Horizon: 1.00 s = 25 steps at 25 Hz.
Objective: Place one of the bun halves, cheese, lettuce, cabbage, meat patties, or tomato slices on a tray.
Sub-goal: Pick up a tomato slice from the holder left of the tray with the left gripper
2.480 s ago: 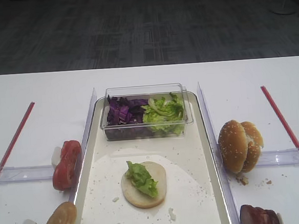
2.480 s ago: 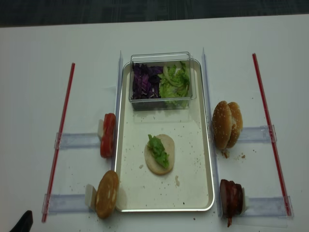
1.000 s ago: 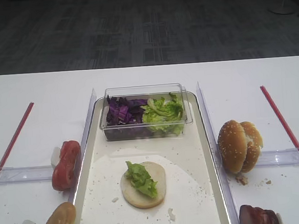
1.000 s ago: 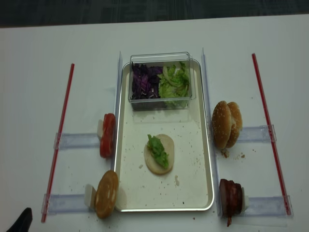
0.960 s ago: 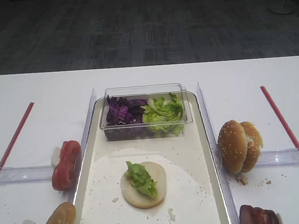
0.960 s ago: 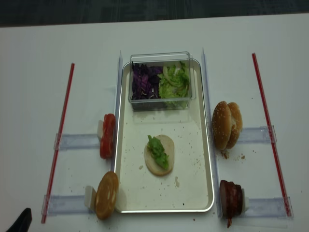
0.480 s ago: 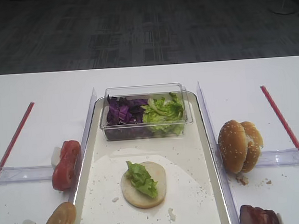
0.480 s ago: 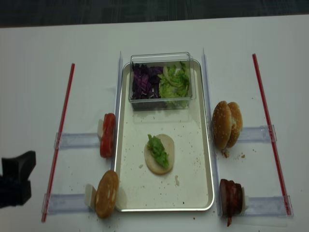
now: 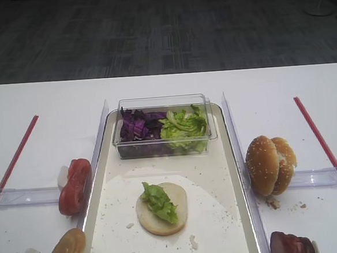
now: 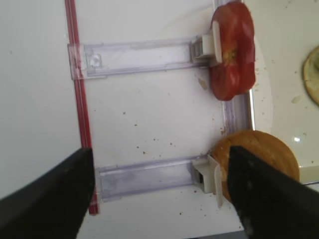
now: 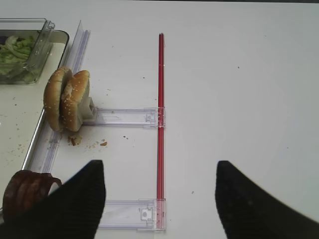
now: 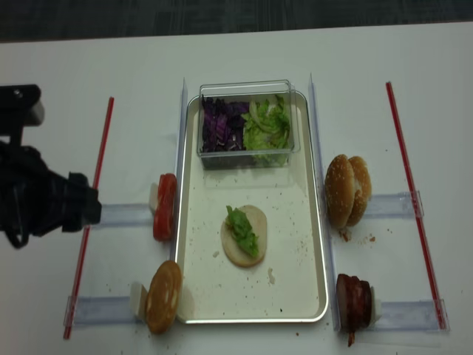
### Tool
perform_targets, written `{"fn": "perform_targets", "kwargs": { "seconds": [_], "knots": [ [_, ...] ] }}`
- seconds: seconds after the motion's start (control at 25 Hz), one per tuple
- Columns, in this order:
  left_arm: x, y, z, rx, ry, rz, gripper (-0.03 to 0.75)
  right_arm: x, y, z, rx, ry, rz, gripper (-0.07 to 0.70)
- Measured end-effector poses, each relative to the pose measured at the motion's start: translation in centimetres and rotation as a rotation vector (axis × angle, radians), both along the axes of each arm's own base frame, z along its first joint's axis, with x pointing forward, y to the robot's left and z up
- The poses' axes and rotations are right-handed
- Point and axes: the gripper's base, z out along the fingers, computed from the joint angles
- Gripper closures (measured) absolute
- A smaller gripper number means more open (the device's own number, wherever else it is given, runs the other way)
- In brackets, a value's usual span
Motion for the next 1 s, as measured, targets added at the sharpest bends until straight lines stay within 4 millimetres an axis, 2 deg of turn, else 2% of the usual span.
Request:
{"fn": "perform_targets", "kwargs": {
  "seconds": [0.2,0.48,0.64,1.0],
  "knots": [
    [4.2,0.0,-1.9,0.001,0.122,-0.001,0.216,0.0,0.0,0.0,0.0,0.0,0.0,0.133],
    [8.3,0.0,-3.6,0.007,0.196,-0.004,0.254,0.0,0.0,0.0,0.0,0.0,0.0,0.133],
    [9.4,0.0,-4.2,0.011,0.223,-0.015,0.255,0.0,0.0,0.0,0.0,0.0,0.0,0.133],
    [9.5,-0.1,-4.3,0.008,0.222,-0.039,0.258,0.0,0.0,0.0,0.0,0.0,0.0,0.133]
  ]
}}
